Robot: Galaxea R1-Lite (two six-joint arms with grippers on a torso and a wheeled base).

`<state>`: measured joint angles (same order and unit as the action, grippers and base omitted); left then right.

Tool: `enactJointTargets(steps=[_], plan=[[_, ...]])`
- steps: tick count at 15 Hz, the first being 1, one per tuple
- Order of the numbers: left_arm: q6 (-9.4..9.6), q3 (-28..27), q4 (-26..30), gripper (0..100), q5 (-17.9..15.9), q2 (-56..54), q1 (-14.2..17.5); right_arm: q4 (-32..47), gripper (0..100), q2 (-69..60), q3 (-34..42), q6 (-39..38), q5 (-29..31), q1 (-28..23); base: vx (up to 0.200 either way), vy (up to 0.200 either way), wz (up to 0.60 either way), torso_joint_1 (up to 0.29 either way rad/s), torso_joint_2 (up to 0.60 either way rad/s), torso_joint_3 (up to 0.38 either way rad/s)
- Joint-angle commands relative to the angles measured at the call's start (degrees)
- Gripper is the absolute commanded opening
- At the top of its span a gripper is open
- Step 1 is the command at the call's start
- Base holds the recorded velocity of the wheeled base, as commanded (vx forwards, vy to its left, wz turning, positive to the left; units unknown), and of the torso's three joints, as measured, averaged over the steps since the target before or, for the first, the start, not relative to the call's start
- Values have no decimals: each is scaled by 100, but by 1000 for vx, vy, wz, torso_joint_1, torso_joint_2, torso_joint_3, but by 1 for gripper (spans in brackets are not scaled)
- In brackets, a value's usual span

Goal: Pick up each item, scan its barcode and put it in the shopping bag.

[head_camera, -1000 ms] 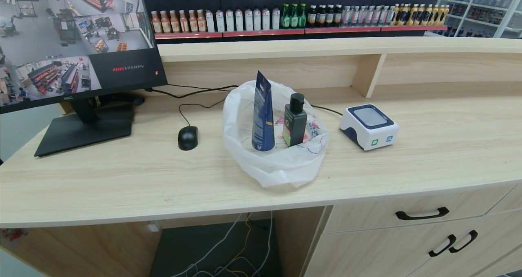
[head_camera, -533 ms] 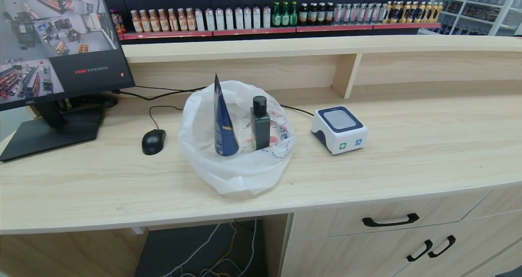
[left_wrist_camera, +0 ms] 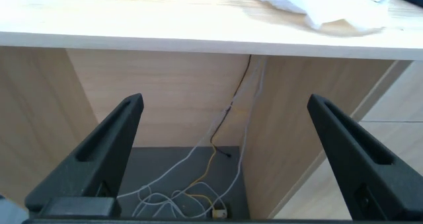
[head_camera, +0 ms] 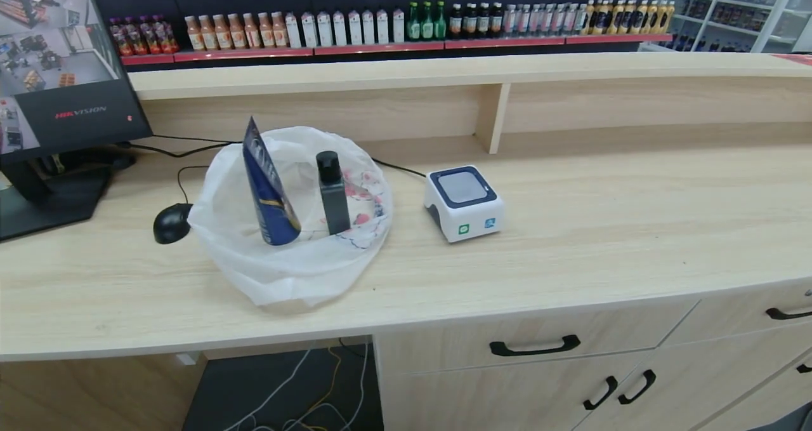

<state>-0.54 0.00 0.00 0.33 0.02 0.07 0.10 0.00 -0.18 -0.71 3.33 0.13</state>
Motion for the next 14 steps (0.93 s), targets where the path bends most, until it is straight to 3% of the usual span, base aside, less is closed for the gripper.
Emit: enactJointTargets(steps=[1, 5, 14], plan=[[-8, 0, 0, 100, 2, -2, 1, -1, 100, 9, 1, 0, 1, 4, 0, -200, 0, 2, -2, 2], [1, 0, 0, 100, 2, -2, 1, -1, 100, 9, 1, 0, 1, 4, 0, -200, 0, 0, 4, -2], [1, 0, 0, 100, 2, -2, 1, -1, 100, 9, 1, -8, 1, 4, 0, 0, 0, 0, 0, 0]])
